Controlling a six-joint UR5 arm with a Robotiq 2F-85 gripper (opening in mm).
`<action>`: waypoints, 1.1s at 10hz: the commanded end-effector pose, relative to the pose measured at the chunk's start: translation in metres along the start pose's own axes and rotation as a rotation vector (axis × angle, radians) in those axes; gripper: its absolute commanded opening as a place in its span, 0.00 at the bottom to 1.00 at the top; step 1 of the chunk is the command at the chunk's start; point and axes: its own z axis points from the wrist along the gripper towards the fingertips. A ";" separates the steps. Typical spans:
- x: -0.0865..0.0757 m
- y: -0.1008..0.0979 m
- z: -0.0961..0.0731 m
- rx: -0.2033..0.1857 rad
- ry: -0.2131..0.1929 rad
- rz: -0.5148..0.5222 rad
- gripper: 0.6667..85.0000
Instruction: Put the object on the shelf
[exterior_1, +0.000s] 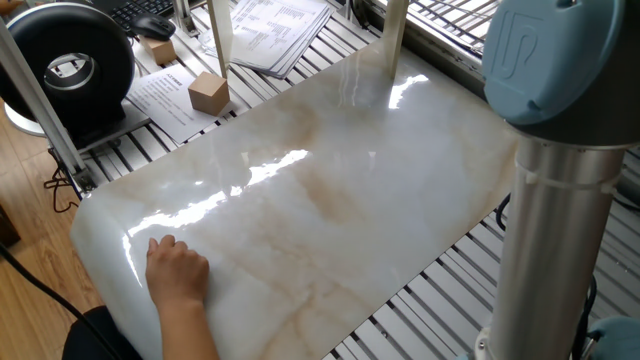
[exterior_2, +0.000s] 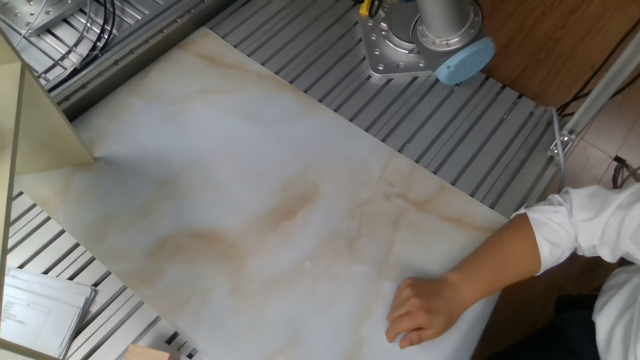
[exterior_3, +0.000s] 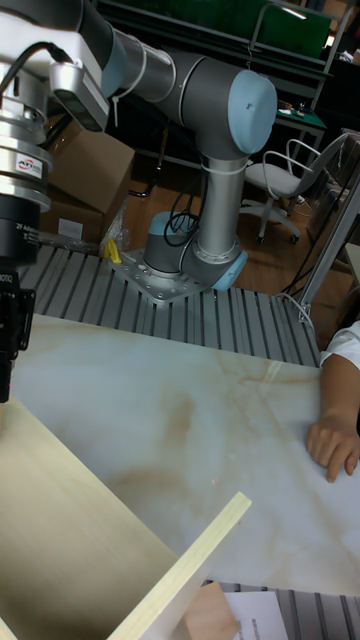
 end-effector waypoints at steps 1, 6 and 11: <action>0.000 -0.003 -0.003 0.008 -0.008 -0.010 0.69; -0.002 0.030 -0.034 -0.122 0.025 0.116 0.70; -0.032 0.070 -0.071 -0.147 0.115 0.277 0.72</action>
